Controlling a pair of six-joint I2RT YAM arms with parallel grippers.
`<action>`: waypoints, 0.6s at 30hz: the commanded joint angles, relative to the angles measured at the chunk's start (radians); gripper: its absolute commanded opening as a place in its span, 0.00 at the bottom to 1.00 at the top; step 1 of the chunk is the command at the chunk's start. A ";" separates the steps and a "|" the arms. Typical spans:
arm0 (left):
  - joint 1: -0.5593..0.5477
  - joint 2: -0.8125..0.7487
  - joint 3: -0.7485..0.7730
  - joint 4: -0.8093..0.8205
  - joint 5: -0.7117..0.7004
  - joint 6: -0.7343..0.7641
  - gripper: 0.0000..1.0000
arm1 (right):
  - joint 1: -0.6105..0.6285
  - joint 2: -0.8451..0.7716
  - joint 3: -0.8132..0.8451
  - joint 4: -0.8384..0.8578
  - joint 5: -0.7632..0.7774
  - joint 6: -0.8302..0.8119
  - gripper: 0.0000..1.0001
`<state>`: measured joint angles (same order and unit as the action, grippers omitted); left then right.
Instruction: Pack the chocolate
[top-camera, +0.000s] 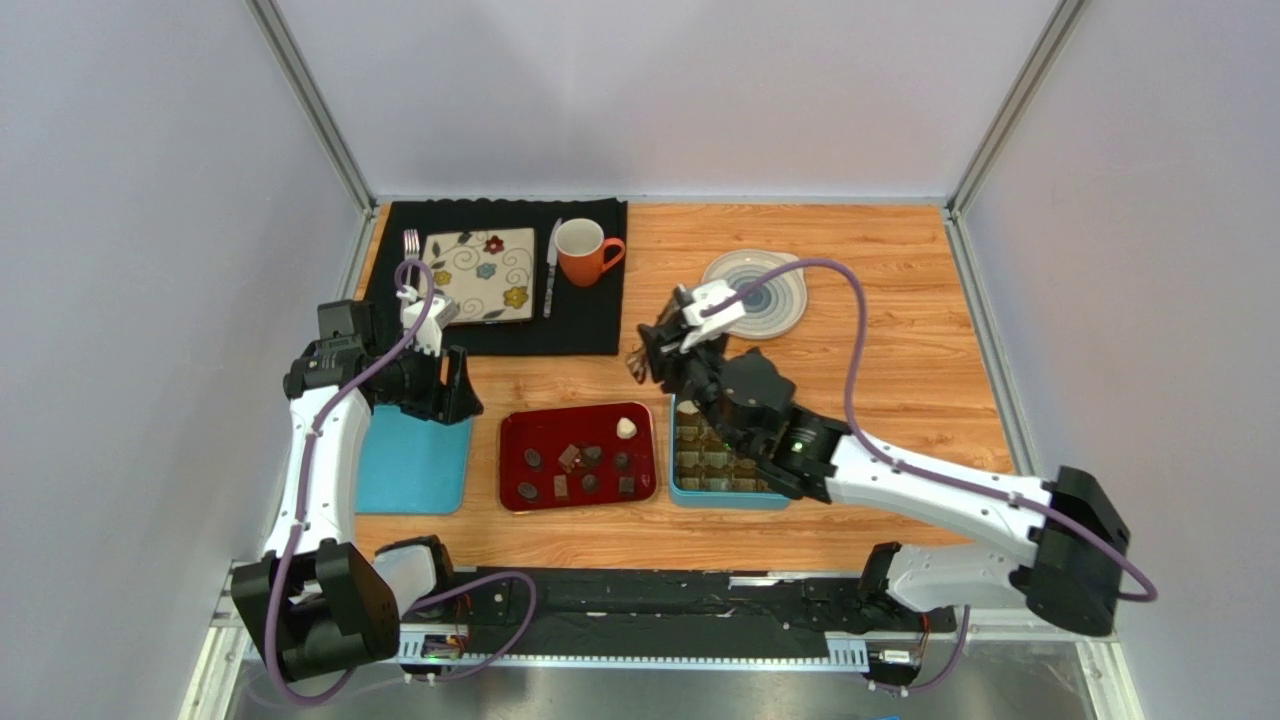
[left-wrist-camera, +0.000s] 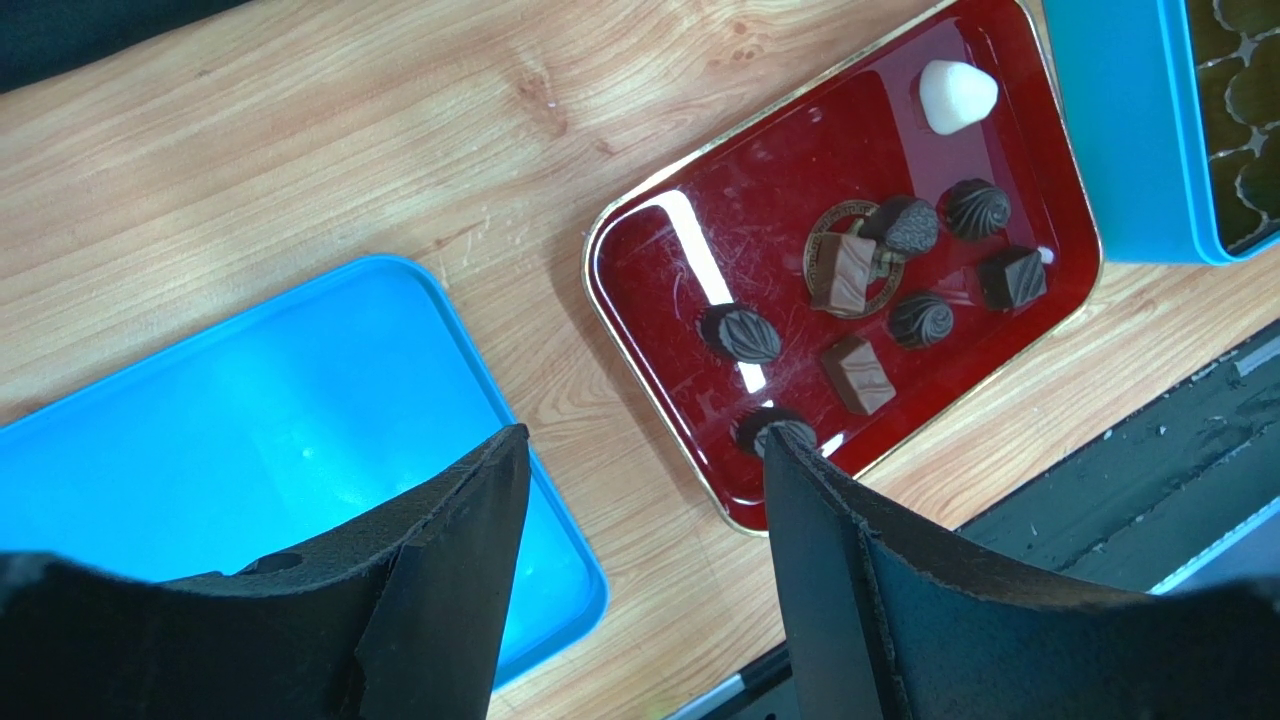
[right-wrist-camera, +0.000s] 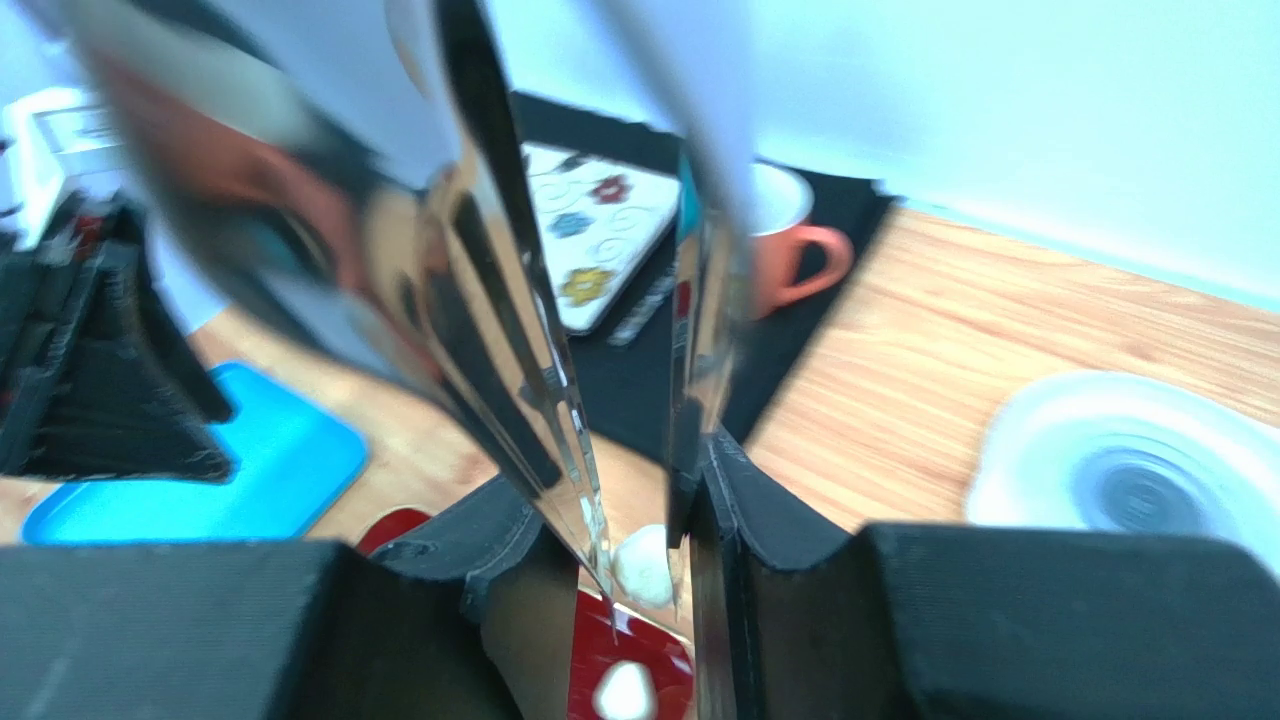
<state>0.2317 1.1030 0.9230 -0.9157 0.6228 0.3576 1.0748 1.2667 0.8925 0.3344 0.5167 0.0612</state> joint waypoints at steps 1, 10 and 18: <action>0.009 -0.023 0.002 0.009 0.020 0.024 0.68 | -0.068 -0.150 -0.121 -0.067 0.091 -0.017 0.21; 0.008 -0.015 0.010 0.006 0.023 0.017 0.68 | -0.200 -0.308 -0.250 -0.150 0.082 0.022 0.21; 0.008 -0.014 0.011 0.005 0.023 0.017 0.68 | -0.248 -0.293 -0.282 -0.149 0.072 0.040 0.22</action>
<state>0.2317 1.1015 0.9230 -0.9161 0.6239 0.3573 0.8478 0.9810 0.6228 0.1619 0.5850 0.0799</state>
